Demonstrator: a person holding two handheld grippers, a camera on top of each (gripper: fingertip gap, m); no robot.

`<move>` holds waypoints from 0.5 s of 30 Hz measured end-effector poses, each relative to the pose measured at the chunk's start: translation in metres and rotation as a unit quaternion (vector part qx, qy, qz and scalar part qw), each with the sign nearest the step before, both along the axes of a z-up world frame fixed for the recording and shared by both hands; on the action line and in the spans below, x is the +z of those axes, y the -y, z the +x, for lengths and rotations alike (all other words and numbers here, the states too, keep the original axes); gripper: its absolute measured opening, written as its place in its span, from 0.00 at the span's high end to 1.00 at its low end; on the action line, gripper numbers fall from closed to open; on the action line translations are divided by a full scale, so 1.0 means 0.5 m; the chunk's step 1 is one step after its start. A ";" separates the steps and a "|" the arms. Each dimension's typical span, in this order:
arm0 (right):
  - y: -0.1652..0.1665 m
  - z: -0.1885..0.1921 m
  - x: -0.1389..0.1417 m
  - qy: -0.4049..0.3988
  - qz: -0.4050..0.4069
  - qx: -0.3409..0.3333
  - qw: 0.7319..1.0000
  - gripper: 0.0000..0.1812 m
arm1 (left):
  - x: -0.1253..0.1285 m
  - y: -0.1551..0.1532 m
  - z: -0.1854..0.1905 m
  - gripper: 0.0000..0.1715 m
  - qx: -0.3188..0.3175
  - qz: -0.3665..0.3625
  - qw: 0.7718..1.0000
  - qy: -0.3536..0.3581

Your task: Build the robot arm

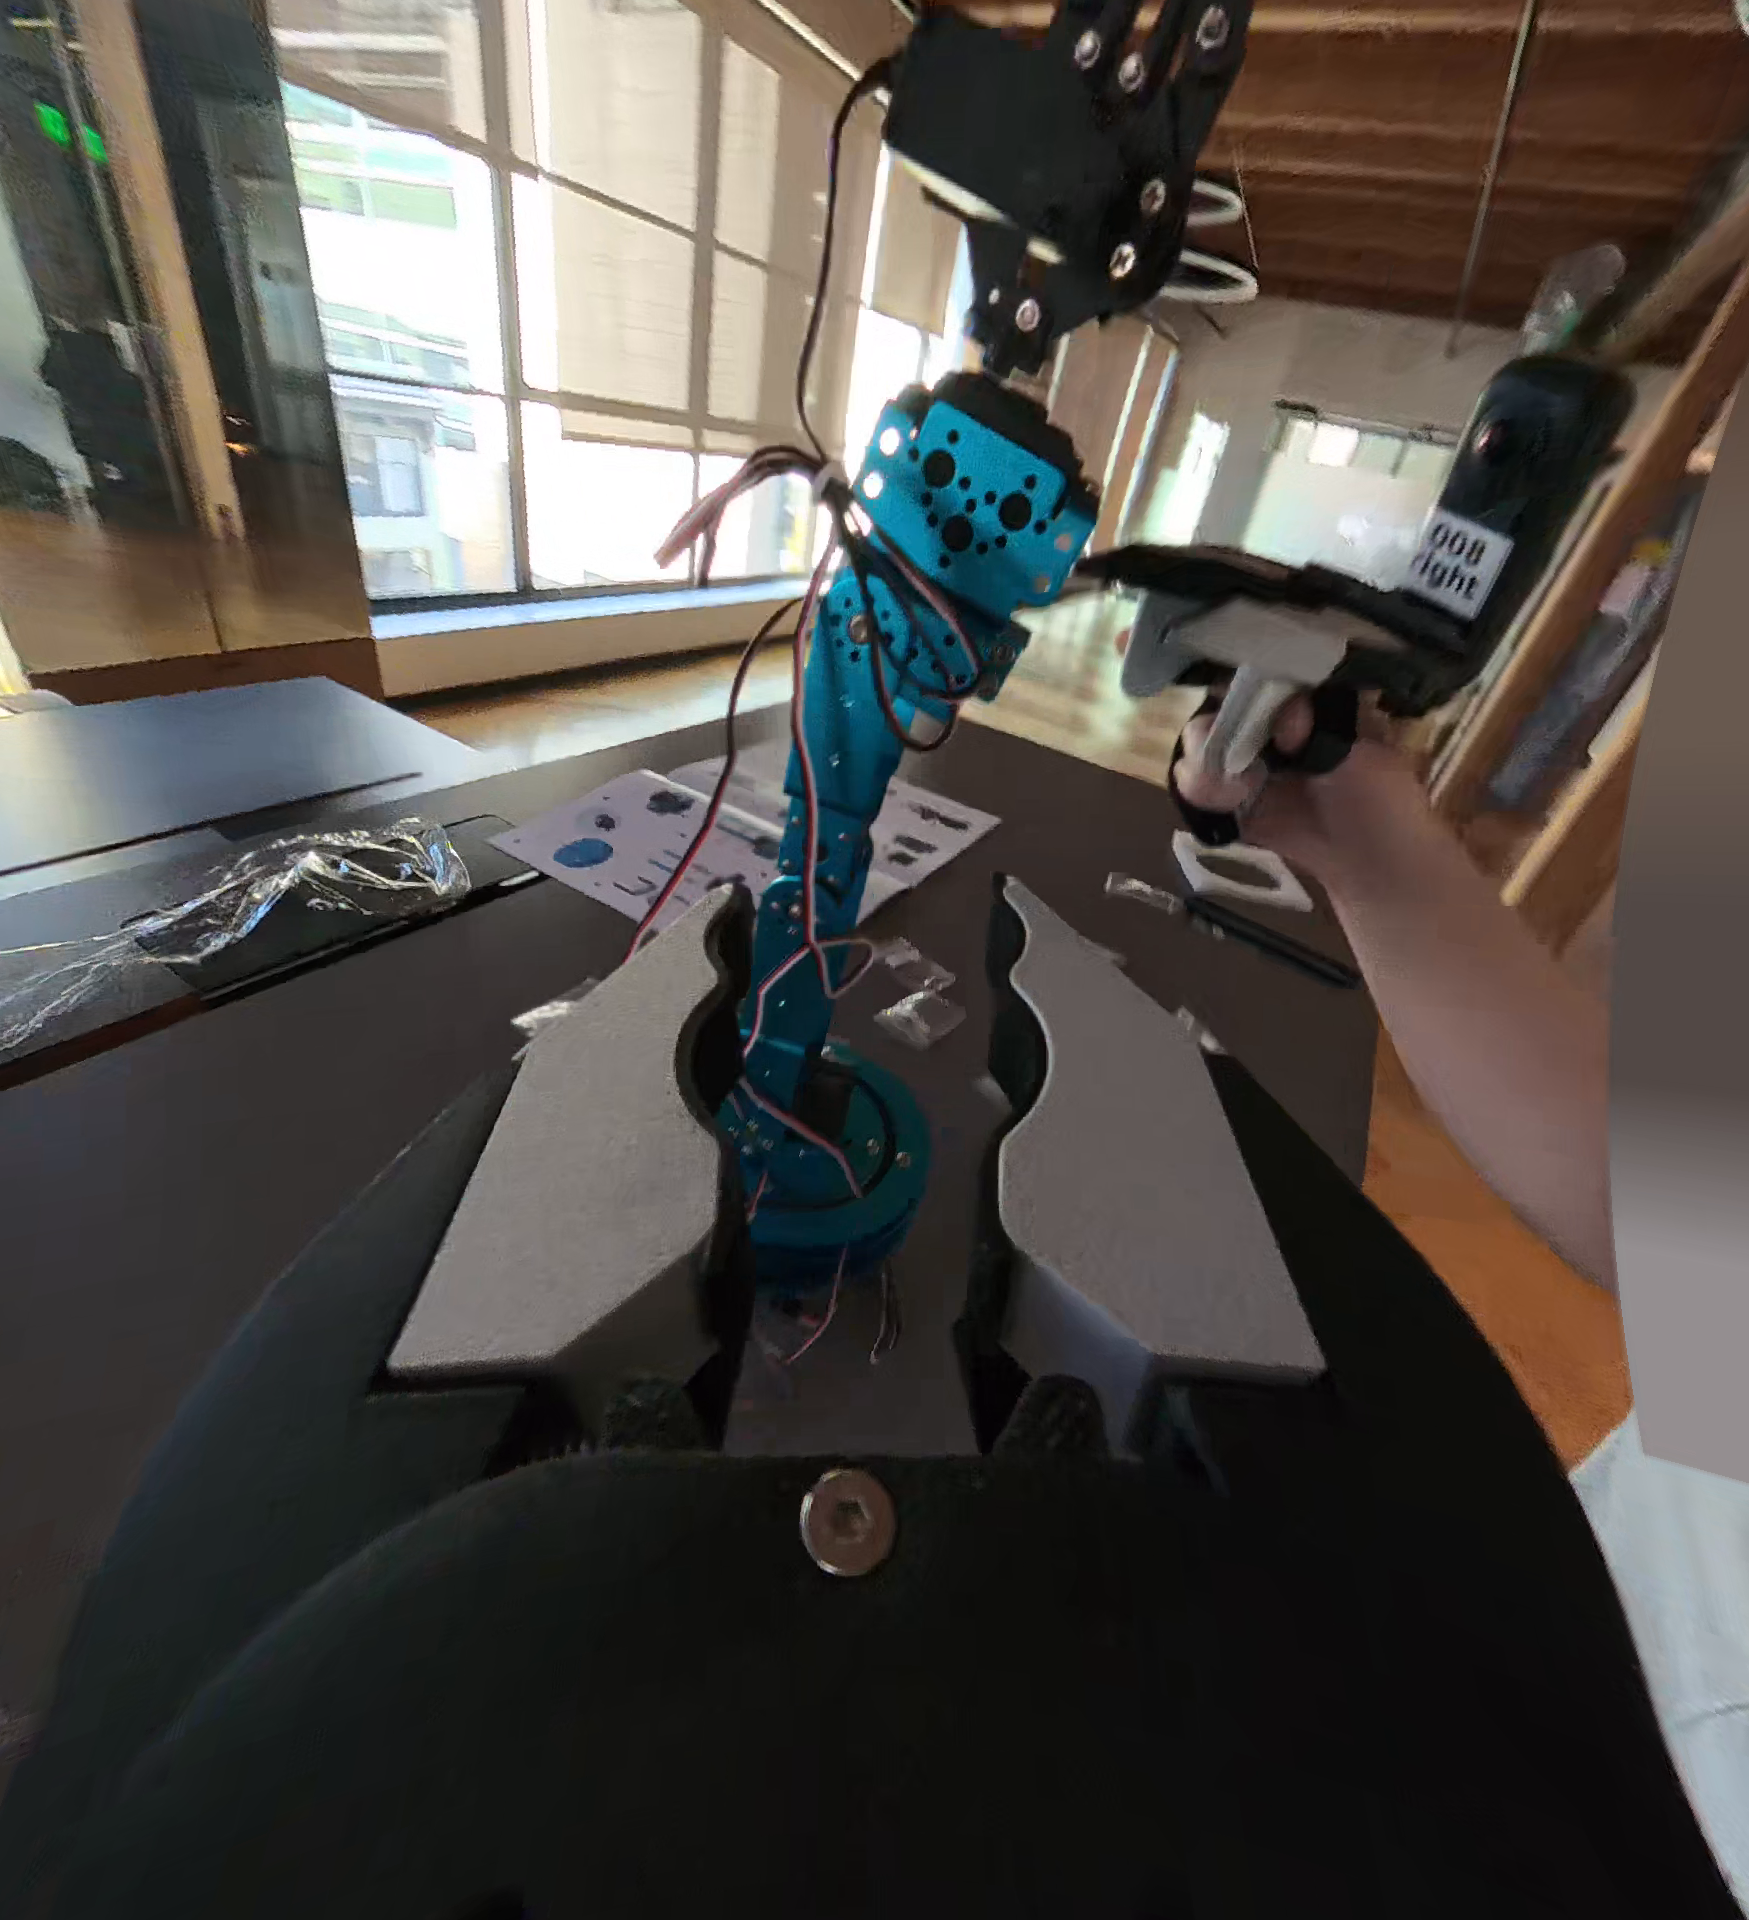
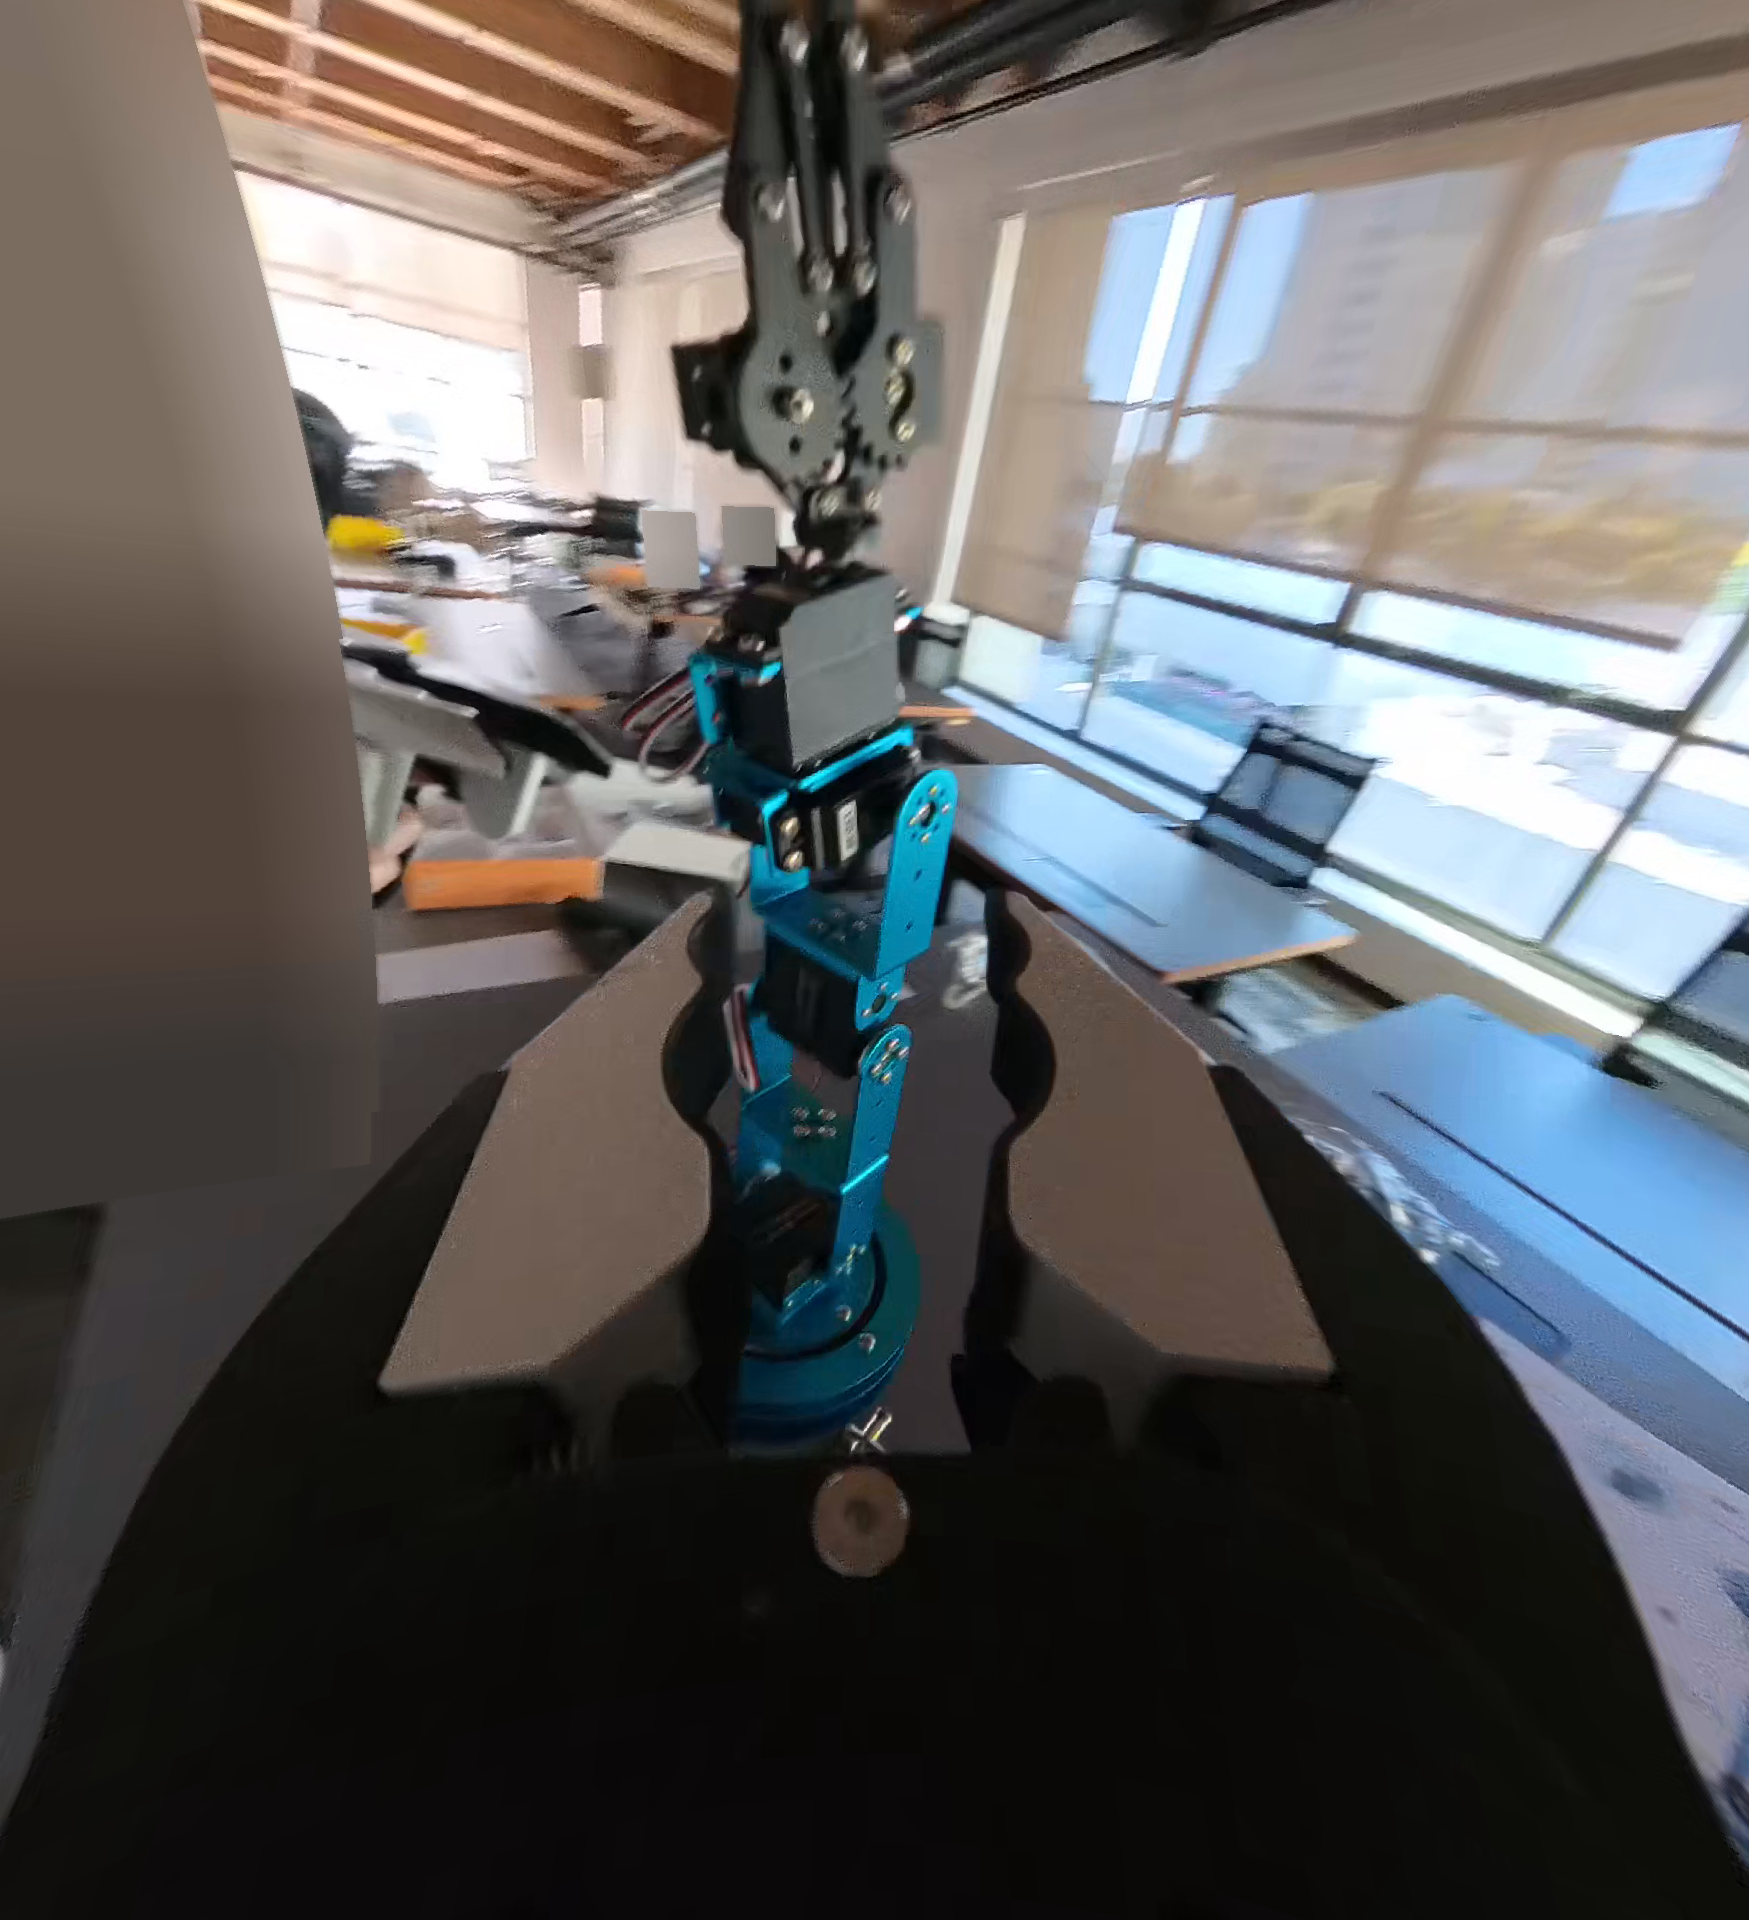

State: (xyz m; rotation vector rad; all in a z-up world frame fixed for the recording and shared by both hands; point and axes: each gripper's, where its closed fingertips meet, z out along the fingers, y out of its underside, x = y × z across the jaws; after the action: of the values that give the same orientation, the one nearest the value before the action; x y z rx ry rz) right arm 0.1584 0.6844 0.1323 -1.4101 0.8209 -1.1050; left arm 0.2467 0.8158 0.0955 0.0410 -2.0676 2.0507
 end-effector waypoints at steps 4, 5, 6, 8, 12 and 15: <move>0.012 0.039 -0.017 -0.026 0.012 0.113 0.993 0.73 | 0.026 0.033 -0.045 0.75 0.042 -0.005 0.999 0.004; 0.009 0.052 -0.019 -0.030 0.016 0.144 0.989 0.72 | 0.039 0.039 -0.055 0.74 0.053 -0.004 0.998 0.015; 0.007 0.066 -0.027 -0.034 0.015 0.170 0.985 0.70 | 0.056 0.045 -0.064 0.72 0.065 -0.005 0.997 0.030; 0.002 0.103 -0.051 -0.044 0.018 0.204 0.978 0.67 | 0.096 0.057 -0.079 0.70 0.097 -0.018 0.993 0.066; -0.039 0.154 -0.096 -0.067 0.048 0.278 0.957 0.63 | 0.150 0.097 -0.109 0.71 0.151 -0.030 0.982 0.110; -0.072 0.174 -0.127 -0.082 0.040 0.310 0.947 0.67 | 0.155 0.134 -0.111 0.68 0.193 -0.015 0.973 0.125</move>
State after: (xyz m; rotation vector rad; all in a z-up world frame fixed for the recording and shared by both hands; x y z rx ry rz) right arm 0.2454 0.7202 0.0687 -1.5551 0.4695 -0.4717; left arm 0.1910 0.7489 0.1732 0.2063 -2.3291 2.4213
